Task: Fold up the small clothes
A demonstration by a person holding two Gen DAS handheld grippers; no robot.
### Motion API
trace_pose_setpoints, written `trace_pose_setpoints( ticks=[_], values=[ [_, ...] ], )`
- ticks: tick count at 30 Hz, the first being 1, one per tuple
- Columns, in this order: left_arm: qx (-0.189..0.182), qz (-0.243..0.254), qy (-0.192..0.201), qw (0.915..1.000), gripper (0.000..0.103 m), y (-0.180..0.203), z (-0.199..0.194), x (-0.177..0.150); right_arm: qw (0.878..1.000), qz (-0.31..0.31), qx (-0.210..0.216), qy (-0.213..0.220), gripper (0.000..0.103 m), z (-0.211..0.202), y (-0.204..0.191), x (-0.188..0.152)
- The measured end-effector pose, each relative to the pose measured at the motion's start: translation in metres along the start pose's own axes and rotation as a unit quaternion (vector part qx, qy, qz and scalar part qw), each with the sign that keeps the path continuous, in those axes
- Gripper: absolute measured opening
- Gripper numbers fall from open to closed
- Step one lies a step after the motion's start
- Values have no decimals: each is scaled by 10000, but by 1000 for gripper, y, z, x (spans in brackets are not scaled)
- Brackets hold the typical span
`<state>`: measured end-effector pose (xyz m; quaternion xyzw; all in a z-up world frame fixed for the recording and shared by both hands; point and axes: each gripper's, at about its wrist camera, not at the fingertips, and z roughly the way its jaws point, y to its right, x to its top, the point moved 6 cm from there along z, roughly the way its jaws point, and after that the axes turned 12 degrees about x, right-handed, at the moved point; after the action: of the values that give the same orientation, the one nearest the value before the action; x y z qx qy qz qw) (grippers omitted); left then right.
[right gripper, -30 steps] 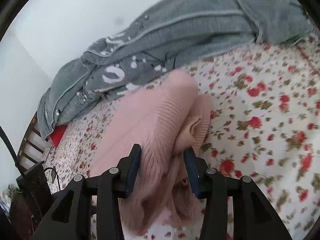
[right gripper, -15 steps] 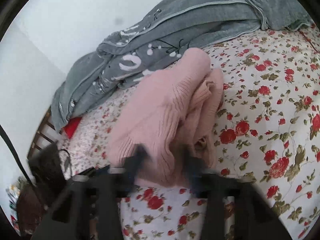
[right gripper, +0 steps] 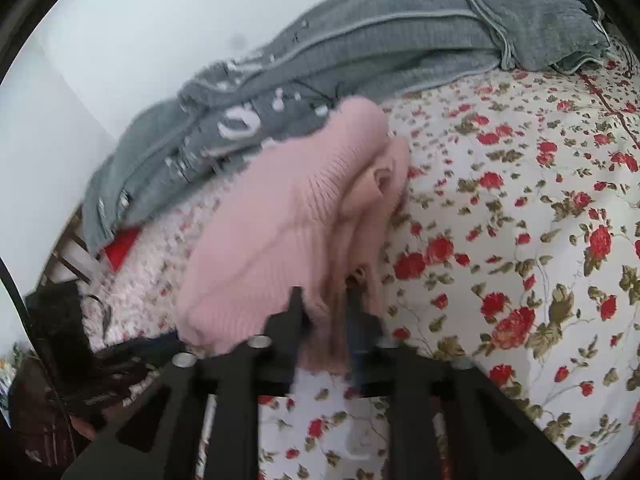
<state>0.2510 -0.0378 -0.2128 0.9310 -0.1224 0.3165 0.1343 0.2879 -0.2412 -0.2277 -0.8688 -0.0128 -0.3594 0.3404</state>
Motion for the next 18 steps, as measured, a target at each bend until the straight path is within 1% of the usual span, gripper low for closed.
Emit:
trace_pose_setpoints(
  ticks=[1, 3, 5, 6, 7, 9, 10, 11, 12, 13, 14, 15, 17, 18],
  values=[
    [-24, 19, 64, 10000, 27, 0, -5, 1, 10000, -59, -26, 1, 31, -4, -2, 2],
    [-40, 3, 197, 9998, 28, -1, -13, 8, 9996, -158, -16, 252, 32, -19, -9, 10],
    [-22, -45, 290, 9996, 34, 1, -14, 22, 9986, -251, 11, 462, 33, -24, -17, 17],
    [16, -88, 334, 9994, 42, 4, -11, 32, 9983, -366, -1, 465, 34, -22, -24, 21],
    [58, -105, 368, 9993, 45, 8, -8, 41, 9980, -441, -23, 452, 34, -20, -28, 22],
    [48, -108, 485, 9988, 45, 18, -1, 59, 9970, -655, -60, 409, 34, -10, -35, 22],
    [75, -90, 470, 9988, 46, 22, 5, 64, 9968, -703, -91, 366, 34, -5, -35, 21],
    [193, -15, 374, 9991, 46, 27, 15, 66, 9968, -729, -217, 252, 34, 3, -31, 17],
    [316, 63, 312, 9990, 46, 28, 21, 65, 9967, -712, -356, 156, 34, 8, -24, 13],
    [543, 199, 260, 9980, 46, 29, 30, 60, 9970, -618, -459, 34, 34, 16, -13, 6],
    [763, 344, 234, 9962, 47, 29, 36, 55, 9980, -494, -404, -34, 36, 20, -6, 1],
    [948, 470, 229, 9941, 51, 28, 41, 47, 9988, -347, -329, -78, 38, 23, 1, -4],
    [947, 477, 238, 9941, 55, 23, 43, 36, 9996, -212, -190, -77, 38, 25, 8, -8],
    [838, 372, 217, 9956, 56, 20, 42, 32, 9996, -223, -146, -71, 38, 25, 9, -8]
  ],
)
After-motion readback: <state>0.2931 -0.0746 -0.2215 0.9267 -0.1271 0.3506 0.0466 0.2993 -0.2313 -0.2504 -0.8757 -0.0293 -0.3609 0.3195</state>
